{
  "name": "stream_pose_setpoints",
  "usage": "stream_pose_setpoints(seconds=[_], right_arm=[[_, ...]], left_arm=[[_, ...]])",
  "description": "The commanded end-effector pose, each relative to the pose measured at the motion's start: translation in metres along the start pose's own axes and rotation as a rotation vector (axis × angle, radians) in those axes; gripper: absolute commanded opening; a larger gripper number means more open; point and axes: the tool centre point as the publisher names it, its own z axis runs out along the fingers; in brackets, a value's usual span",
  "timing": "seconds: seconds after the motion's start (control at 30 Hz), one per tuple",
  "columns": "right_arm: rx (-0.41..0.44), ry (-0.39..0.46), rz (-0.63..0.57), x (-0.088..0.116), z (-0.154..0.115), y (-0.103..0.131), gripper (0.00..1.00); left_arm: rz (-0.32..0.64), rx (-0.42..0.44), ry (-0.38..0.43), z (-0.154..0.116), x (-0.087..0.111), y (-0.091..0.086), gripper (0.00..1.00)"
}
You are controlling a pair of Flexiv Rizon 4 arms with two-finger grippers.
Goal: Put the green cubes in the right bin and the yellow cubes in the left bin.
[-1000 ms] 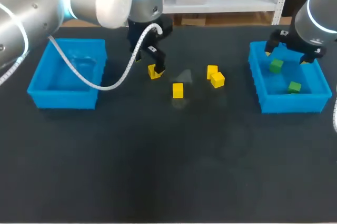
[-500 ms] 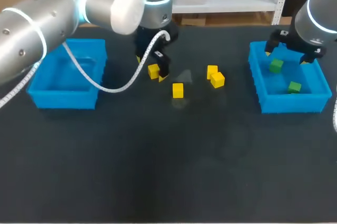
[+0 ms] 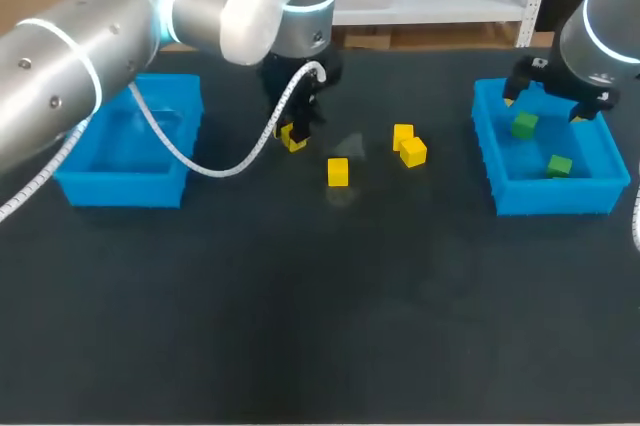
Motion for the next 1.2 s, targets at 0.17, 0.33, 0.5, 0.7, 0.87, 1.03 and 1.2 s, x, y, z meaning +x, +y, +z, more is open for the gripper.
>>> stream_pose_setpoints(seconds=[0.17,0.33,0.5,0.7,0.87,1.03,1.2], right_arm=[[0.001,-0.005,0.001,0.001,0.0,0.0,1.0],[0.001,-0.005,0.001,0.001,0.0,0.0,1.0],[0.001,-0.005,0.001,0.001,0.0,0.0,1.0],[0.001,-0.005,0.001,0.001,0.0,0.0,1.0],[0.001,-0.005,0.001,0.001,0.0,0.0,1.0],[0.001,-0.005,0.001,0.001,0.0,0.0,1.0],[0.001,-0.005,0.001,0.001,0.0,0.0,1.0]], left_arm=[[-0.034,0.035,-0.166,-0.056,0.012,0.014,0.0],[-0.15,0.018,-0.309,-0.113,0.039,0.05,0.0],[-0.28,-0.048,-0.371,-0.148,0.077,0.092,0.0],[-0.405,-0.105,-0.331,-0.151,0.138,0.127,0.0],[-0.517,-0.095,-0.301,-0.136,0.188,0.142,0.0],[-0.59,-0.082,-0.257,-0.113,0.22,0.142,0.0],[-0.611,-0.063,-0.232,-0.094,0.225,0.135,0.0]])
